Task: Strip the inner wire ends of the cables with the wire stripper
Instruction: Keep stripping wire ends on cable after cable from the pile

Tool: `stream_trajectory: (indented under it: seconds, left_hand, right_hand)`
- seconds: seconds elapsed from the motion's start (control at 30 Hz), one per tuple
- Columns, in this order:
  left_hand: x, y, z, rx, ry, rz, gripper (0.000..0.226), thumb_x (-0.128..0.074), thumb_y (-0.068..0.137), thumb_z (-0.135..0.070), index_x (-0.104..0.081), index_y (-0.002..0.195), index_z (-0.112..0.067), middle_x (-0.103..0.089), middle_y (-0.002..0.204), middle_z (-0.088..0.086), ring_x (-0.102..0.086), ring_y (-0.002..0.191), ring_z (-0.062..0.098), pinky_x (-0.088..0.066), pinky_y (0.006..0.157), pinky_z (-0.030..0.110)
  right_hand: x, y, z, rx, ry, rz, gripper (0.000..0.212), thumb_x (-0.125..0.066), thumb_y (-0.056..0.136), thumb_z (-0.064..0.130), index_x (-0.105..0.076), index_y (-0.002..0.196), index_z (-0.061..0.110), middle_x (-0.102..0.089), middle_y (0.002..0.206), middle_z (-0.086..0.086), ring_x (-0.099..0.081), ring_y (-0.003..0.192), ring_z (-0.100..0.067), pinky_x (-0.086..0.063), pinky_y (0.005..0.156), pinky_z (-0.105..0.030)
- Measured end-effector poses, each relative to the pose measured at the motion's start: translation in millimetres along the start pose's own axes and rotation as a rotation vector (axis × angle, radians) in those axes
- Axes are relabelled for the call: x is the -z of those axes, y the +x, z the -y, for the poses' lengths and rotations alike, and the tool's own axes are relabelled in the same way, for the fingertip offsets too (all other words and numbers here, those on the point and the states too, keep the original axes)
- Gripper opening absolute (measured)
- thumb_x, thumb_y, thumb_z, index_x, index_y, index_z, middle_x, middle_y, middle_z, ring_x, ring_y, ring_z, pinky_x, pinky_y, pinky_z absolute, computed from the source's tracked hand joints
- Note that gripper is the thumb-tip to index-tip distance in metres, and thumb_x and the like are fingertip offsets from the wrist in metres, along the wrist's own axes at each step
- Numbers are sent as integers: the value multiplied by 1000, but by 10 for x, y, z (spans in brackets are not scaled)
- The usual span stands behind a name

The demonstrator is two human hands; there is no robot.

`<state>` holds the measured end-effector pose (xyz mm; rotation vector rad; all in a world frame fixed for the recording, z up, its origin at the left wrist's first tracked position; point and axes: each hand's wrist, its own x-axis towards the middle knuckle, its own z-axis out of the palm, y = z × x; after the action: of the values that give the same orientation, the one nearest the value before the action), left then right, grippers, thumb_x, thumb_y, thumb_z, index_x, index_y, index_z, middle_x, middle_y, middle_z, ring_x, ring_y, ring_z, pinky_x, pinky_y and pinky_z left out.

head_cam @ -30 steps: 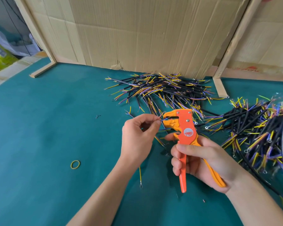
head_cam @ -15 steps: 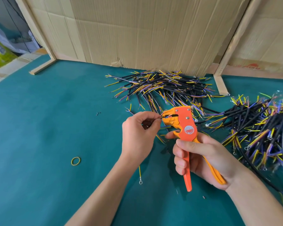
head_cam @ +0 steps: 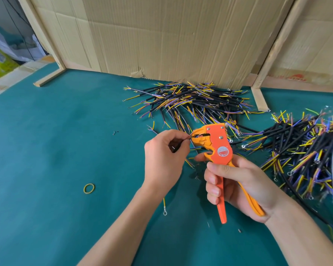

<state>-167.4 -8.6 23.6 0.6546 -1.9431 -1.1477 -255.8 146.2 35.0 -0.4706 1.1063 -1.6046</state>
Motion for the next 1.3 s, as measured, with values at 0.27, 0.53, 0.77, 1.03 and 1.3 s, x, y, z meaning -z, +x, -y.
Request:
stream_trajectory:
  seconds: [0.27,0.53,0.77,1.03,1.3]
  left_hand:
    - [-21,-13,9,-19,16,-18,19,-72,85,-8,-74,81,-26,-70,77,-16,-64,72,7,-54,72,28]
    - [-32,-21,-6,-5,-44,28,21,-70,86,-1,-75,89,-21,-72,81,-19,-68,74,3,-50,71,13]
    - [-19,-6,-6,27,-77,-21,25,-67,89,-1,-76,90,-25,-70,76,-17,-63,71,4,-48,71,15]
    - [-23,-22,-20,27,-66,-65,22,-65,89,1,-74,90,-19,-68,77,-10,-61,70,5,-47,69,15]
    - [-30,-37,-33,-40,-14,-82,23,-65,87,3,-75,88,-18,-67,78,-4,-60,74,12,-49,70,21]
  right_hand:
    - [-23,-4,7,1,-16,-7,24,-75,83,14,-71,105,4,-44,70,-11,-42,53,-24,-41,50,-36]
    - [-32,29,-12,56,6,-131,37,-75,81,19,-69,112,1,-34,60,-3,-31,38,-13,-32,37,-21]
    - [10,7,16,77,111,-95,44,-75,78,8,-65,118,-6,-53,77,-18,-54,63,-32,-52,59,-44]
    - [-55,-12,-23,3,87,0,39,-73,80,5,-66,117,-5,-57,83,-23,-59,70,-38,-55,66,-49]
    - [-77,-14,-10,-15,77,31,36,-74,80,5,-67,114,-3,-54,78,-20,-56,65,-35,-52,61,-46]
